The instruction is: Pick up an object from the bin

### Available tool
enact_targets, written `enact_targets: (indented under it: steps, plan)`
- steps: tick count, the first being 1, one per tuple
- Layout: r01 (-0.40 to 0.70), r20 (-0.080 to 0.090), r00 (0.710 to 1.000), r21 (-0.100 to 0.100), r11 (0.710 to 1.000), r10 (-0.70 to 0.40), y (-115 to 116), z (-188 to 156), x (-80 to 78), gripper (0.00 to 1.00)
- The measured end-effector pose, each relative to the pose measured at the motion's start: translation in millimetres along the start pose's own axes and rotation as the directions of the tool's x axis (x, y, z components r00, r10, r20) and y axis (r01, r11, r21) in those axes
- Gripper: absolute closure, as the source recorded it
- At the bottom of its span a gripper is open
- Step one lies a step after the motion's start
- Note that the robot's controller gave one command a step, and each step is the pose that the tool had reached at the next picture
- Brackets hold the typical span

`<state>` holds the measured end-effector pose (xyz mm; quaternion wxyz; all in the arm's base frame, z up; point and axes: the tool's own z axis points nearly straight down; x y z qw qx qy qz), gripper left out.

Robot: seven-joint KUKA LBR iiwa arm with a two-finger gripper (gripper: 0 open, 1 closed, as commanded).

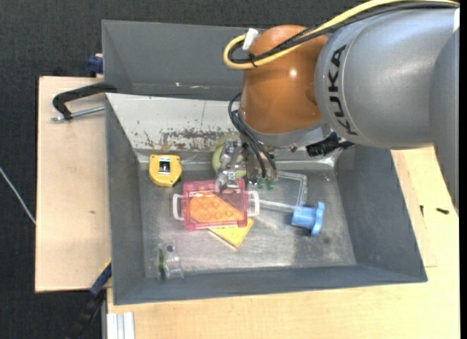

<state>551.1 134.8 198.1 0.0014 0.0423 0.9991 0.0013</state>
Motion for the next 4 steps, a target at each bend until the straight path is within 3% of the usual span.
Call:
enact_targets:
  steps: [1, 2, 3, 4]
  plan:
    - [-0.014, -0.001, 1.000, 0.001, 1.000, 0.014, -47.7, 37.5, 19.0, 1.00]
    - [-0.027, 0.000, 1.000, 0.005, 1.000, 0.027, -23.2, 43.5, 13.8, 1.00]
    - [-0.009, 0.002, 1.000, -0.006, 1.000, 0.009, -2.4, 39.5, 5.7, 1.00]
    - [0.460, 0.003, 0.888, 0.001, 0.888, -0.460, -41.8, -58.4, 33.7, 1.00]
